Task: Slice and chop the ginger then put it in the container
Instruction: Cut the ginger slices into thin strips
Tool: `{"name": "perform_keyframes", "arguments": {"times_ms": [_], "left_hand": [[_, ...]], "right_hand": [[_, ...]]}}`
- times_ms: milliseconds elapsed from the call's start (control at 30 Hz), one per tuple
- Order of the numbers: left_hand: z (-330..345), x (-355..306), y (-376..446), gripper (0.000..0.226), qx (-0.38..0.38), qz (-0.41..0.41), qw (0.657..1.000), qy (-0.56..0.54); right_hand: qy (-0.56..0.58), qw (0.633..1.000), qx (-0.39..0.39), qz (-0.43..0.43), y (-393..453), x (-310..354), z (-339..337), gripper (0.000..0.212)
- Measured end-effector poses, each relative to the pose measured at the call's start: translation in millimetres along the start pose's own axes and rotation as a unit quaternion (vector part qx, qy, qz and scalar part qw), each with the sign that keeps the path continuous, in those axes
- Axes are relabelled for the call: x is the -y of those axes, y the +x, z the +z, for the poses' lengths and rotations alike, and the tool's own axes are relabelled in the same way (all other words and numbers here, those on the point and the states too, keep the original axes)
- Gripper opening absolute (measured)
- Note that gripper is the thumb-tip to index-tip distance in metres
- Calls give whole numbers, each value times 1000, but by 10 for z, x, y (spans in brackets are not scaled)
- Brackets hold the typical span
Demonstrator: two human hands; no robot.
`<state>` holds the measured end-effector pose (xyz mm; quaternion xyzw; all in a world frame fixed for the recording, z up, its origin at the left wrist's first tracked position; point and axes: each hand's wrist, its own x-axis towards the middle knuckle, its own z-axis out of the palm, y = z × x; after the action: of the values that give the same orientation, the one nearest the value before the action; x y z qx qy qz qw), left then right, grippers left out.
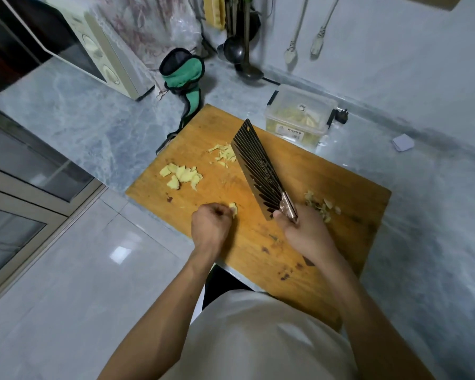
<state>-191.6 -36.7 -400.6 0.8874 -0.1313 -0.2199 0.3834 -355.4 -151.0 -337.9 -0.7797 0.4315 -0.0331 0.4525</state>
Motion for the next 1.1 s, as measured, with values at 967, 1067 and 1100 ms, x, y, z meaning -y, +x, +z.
{"name": "perform_keyframes", "arguments": {"times_ms": [967,1067,1100], "left_hand": [[-578,106,619,19,-94,179,961,186],[-478,-54,654,21,-57,149,968,194],[-442,-95,658,21,-52,134,970,196]], "right_hand": [[-16,1000,7,20,-51,116,76,27],[-13,1000,1,17,-72,96,78,27],[-13,1000,-1,16,-78,86,74,27]]}}
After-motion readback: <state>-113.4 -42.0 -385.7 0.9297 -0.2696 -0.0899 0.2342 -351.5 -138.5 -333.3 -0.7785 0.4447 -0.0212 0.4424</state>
